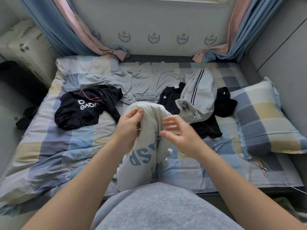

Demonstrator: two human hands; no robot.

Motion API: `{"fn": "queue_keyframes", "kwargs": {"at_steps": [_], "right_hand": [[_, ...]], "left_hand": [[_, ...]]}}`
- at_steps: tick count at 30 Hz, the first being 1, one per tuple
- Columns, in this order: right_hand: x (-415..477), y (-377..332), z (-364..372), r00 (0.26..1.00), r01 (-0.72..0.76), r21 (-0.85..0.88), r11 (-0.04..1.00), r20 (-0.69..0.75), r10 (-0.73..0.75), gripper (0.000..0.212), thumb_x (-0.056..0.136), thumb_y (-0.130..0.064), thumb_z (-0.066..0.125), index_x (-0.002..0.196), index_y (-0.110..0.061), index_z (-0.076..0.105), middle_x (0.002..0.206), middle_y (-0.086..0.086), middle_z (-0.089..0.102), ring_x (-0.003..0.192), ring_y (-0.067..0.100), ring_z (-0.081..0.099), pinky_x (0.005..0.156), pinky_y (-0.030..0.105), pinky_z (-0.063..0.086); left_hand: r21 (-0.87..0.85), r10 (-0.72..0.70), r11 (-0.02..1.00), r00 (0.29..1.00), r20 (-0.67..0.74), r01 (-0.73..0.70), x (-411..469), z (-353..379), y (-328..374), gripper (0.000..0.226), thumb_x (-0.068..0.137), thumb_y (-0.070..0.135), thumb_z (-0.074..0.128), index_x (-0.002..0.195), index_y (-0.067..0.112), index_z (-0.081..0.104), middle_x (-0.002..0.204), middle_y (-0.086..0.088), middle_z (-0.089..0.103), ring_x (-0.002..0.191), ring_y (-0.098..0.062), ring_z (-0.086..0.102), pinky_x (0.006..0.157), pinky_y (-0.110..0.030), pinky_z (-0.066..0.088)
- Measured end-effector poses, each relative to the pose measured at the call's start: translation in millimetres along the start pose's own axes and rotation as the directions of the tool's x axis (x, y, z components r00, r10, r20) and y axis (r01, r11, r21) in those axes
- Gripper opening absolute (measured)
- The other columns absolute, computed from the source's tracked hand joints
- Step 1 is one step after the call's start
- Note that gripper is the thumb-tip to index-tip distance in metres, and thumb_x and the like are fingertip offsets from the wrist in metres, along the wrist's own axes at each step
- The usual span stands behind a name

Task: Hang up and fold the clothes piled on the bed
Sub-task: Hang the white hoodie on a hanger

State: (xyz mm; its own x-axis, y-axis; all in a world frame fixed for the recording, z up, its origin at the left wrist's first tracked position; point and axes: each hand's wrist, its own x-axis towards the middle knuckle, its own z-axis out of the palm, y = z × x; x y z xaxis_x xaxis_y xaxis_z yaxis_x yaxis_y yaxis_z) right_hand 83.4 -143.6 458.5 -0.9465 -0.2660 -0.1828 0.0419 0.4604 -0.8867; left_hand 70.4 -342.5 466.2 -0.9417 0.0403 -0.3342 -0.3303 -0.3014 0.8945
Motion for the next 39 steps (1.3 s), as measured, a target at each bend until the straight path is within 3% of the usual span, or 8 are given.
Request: {"fn": "queue_keyframes", "kwargs": {"at_steps": [7,10,12,15,24,31,36,39], "right_hand": [[4.7,28.6,44.0,0.974,-0.119,-0.135,0.984,0.175,0.142,0.049,0.092,-0.031,0.07,0.137,-0.028,0.053,0.131,-0.012,0.059,0.116,0.006,0.05,0.096,0.029,0.042],[13.8,38.2,41.0,0.969,-0.156,-0.248,0.956,0.148,0.196,0.008,0.095,-0.025,0.067,0.099,-0.018,0.068,0.097,-0.002,0.068,0.093,0.015,0.059,0.081,0.029,0.047],[18.0,43.3,35.7,0.977,-0.161,-0.236,0.958,0.1,0.188,0.03,0.095,-0.018,0.067,0.068,-0.019,0.053,0.067,-0.005,0.05,0.066,0.012,0.046,0.06,0.026,0.036],[18.1,45.6,24.4,0.987,-0.14,-0.194,0.971,0.048,0.152,0.027,0.096,-0.016,0.066,0.074,-0.003,0.056,0.067,0.001,0.044,0.064,0.014,0.038,0.059,0.03,0.03],[22.9,12.5,-5.4,0.937,-0.206,0.476,0.855,-0.157,0.313,0.027,0.102,-0.016,0.058,0.076,-0.011,0.056,0.075,0.013,0.059,0.07,0.025,0.063,0.065,0.041,0.057],[19.1,-26.7,2.5,0.931,-0.177,0.652,0.738,-0.133,0.341,0.022,0.103,-0.014,0.055,0.083,-0.005,0.058,0.073,0.015,0.065,0.063,0.023,0.07,0.054,0.03,0.057],[15.3,-44.7,-5.6,0.958,-0.079,0.752,0.655,-0.123,0.257,0.022,0.103,-0.014,0.054,0.082,-0.007,0.058,0.073,0.011,0.068,0.071,0.023,0.072,0.066,0.036,0.063],[14.0,-37.4,-14.2,0.959,-0.029,0.719,0.694,-0.176,0.222,0.015,0.103,-0.012,0.054,0.09,-0.011,0.061,0.091,0.011,0.074,0.089,0.025,0.074,0.081,0.039,0.061]], "left_hand": [[-0.193,0.05,0.981,0.986,0.161,-0.018,-11.0,10.1,33.6,0.026,0.103,0.021,0.048,0.102,0.007,0.07,0.098,-0.015,0.07,0.09,-0.027,0.069,0.084,-0.041,0.058],[-0.189,0.064,0.981,0.988,0.138,-0.037,-11.1,5.7,38.6,0.027,0.105,0.02,0.044,0.103,0.006,0.067,0.1,-0.015,0.069,0.093,-0.026,0.068,0.089,-0.041,0.056],[-0.171,0.066,0.984,0.993,0.098,-0.048,-9.4,-0.2,39.6,0.028,0.106,0.02,0.042,0.11,0.003,0.064,0.108,-0.019,0.069,0.099,-0.028,0.068,0.091,-0.042,0.056],[-0.15,0.058,0.987,0.998,0.008,-0.056,-5.1,-12.3,40.2,0.03,0.108,0.02,0.041,0.11,0.005,0.067,0.107,-0.016,0.072,0.099,-0.026,0.07,0.09,-0.042,0.058],[0.473,-0.147,0.861,0.982,-0.121,0.188,3.1,-22.3,9.1,0.047,0.093,0.031,0.071,0.134,0.015,0.055,0.127,-0.005,0.06,0.098,-0.011,0.061,0.067,-0.023,0.051],[0.624,-0.17,0.782,0.965,0.199,0.009,-17.0,14.6,-58.6,0.068,0.062,0.051,0.083,0.121,0.03,0.055,0.117,0.005,0.067,0.109,-0.01,0.065,0.093,-0.043,0.056],[0.646,-0.003,0.763,1.0,-0.002,0.004,-4.3,2.3,-74.6,0.011,0.096,0.026,0.063,0.093,0.016,0.064,0.088,0.004,0.069,0.085,-0.019,0.063,0.077,-0.038,0.049],[0.459,0.057,0.889,0.995,-0.087,-0.011,3.0,-3.6,-53.2,0.022,0.094,0.014,0.06,0.072,0.019,0.062,0.067,0.01,0.058,0.064,-0.01,0.05,0.062,-0.03,0.04]]}}
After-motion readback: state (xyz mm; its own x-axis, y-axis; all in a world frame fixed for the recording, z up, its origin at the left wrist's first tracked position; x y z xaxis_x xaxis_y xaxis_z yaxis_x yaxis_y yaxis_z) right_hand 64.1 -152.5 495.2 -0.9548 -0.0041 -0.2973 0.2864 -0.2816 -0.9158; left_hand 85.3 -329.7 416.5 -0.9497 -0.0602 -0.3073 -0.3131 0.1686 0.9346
